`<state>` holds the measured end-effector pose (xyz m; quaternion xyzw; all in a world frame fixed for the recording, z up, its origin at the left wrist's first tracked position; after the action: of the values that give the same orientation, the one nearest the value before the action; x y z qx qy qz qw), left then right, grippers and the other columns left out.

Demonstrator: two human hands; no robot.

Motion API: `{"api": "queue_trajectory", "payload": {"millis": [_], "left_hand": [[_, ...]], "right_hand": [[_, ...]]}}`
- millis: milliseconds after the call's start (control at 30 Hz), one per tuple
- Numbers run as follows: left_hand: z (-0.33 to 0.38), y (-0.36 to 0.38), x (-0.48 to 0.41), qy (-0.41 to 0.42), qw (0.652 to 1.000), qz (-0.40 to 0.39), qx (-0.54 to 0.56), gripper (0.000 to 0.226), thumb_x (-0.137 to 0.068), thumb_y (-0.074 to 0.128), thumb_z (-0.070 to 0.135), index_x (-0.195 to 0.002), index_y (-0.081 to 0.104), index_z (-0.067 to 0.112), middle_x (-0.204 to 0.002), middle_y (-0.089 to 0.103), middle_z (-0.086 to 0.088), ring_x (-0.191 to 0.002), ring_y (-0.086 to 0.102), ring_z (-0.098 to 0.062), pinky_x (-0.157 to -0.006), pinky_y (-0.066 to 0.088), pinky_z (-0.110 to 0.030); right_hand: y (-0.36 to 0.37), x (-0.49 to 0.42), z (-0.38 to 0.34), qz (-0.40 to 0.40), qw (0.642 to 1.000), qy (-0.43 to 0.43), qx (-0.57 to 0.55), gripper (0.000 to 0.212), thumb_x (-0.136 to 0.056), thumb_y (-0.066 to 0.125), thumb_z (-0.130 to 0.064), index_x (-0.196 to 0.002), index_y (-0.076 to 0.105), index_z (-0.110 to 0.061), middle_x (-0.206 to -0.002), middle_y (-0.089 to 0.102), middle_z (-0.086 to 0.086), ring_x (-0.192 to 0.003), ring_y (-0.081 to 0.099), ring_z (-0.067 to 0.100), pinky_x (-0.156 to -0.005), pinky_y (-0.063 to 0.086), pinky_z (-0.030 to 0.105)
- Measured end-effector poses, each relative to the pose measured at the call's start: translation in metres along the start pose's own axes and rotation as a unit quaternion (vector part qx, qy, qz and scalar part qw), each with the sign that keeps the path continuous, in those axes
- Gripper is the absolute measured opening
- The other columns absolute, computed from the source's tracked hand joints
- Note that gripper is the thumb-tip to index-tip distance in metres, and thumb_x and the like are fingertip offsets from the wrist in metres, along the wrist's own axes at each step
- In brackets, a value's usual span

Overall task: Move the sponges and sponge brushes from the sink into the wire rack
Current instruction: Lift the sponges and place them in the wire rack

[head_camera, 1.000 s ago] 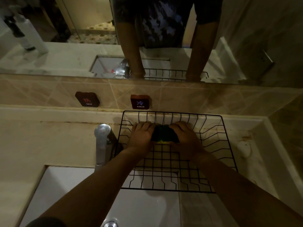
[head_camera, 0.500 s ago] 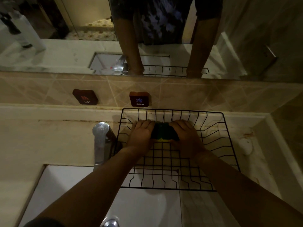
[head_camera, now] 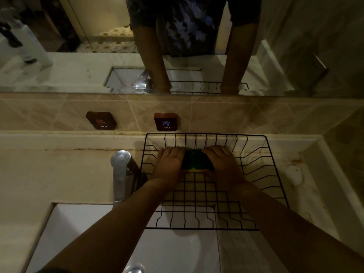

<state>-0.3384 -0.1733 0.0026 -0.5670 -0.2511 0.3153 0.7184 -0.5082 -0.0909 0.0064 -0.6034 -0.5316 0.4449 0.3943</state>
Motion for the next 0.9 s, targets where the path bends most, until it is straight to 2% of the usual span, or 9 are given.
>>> {"api": "queue_trajectory", "payload": {"millis": [133, 300, 433, 500, 567, 700, 900], "left_hand": [[0.005, 0.0, 0.002, -0.019, 0.999, -0.017, -0.032, 0.068, -0.092, 0.058, 0.023, -0.152, 0.028, 0.016, -0.155, 0.037, -0.005, -0.144, 0.026, -0.028, -0.122, 0.012, -0.052], [0.01, -0.007, 0.011, -0.02, 1.0, -0.02, -0.008, 0.077, -0.087, 0.063, 0.013, -0.153, 0.025, 0.019, -0.16, 0.027, -0.003, -0.15, 0.015, -0.026, -0.122, 0.006, -0.057], [0.013, -0.016, 0.024, -0.006, 0.999, -0.012, 0.031, 0.072, -0.084, 0.061, 0.01, -0.149, 0.033, 0.02, -0.16, 0.028, -0.002, -0.15, 0.015, -0.025, -0.12, 0.009, -0.059], [0.016, -0.024, 0.029, -0.003, 0.999, -0.014, 0.043, 0.071, -0.083, 0.061, 0.011, -0.148, 0.036, 0.021, -0.159, 0.03, -0.002, -0.149, 0.018, -0.025, -0.121, 0.014, -0.059], [0.018, -0.032, 0.037, -0.005, 0.998, -0.01, 0.058, 0.067, -0.083, 0.062, 0.014, -0.146, 0.04, 0.021, -0.156, 0.036, -0.003, -0.147, 0.025, -0.025, -0.12, 0.02, -0.056], [0.025, -0.05, 0.057, -0.029, 0.994, -0.005, 0.109, 0.05, -0.087, 0.062, 0.026, -0.135, 0.051, 0.023, -0.138, 0.056, -0.004, -0.131, 0.047, -0.025, -0.11, 0.04, -0.042], [0.037, -0.076, 0.081, -0.039, 0.993, -0.041, 0.102, 0.056, -0.09, 0.064, 0.021, -0.142, 0.045, 0.023, -0.144, 0.051, -0.002, -0.132, 0.047, -0.023, -0.108, 0.045, -0.041]], "right_hand": [[-0.001, 0.003, -0.004, 0.005, 1.0, 0.005, 0.012, 0.06, -0.086, 0.064, -0.042, -0.135, 0.049, -0.011, -0.133, 0.053, 0.008, -0.124, 0.044, 0.03, -0.104, 0.036, 0.046], [-0.005, 0.007, -0.008, -0.026, 0.999, 0.011, 0.032, 0.069, -0.087, 0.063, -0.038, -0.145, 0.036, -0.013, -0.146, 0.042, 0.008, -0.136, 0.033, 0.029, -0.113, 0.024, 0.045], [-0.007, 0.012, -0.009, -0.069, 0.996, 0.025, 0.041, 0.08, -0.086, 0.064, -0.04, -0.151, 0.023, -0.018, -0.158, 0.022, 0.005, -0.145, 0.015, 0.029, -0.118, 0.017, 0.043], [-0.014, 0.017, -0.013, -0.063, 0.997, 0.038, 0.028, 0.08, -0.085, 0.067, -0.036, -0.15, 0.024, -0.019, -0.158, 0.021, 0.004, -0.146, 0.012, 0.028, -0.119, 0.018, 0.043], [-0.021, 0.022, -0.02, -0.054, 0.997, 0.047, 0.013, 0.077, -0.083, 0.068, -0.033, -0.148, 0.029, -0.018, -0.156, 0.025, 0.005, -0.145, 0.014, 0.029, -0.118, 0.02, 0.044], [-0.037, 0.03, -0.035, -0.063, 0.996, 0.06, -0.012, 0.072, -0.083, 0.063, -0.042, -0.145, 0.036, -0.016, -0.152, 0.034, 0.008, -0.14, 0.026, 0.03, -0.114, 0.028, 0.041], [-0.06, 0.049, -0.057, -0.057, 0.993, 0.083, -0.054, 0.063, -0.085, 0.064, -0.038, -0.14, 0.043, -0.015, -0.145, 0.041, 0.008, -0.129, 0.039, 0.026, -0.106, 0.038, 0.037]]}}
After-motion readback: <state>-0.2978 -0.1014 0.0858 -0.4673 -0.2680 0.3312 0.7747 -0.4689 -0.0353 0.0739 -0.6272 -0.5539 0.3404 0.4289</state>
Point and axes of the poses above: each hand's wrist, its own x-axis away from the middle knuckle, its own y-axis out of the palm, z = x × y, the point moved 3 cm from there along -x, towards the middle knuckle
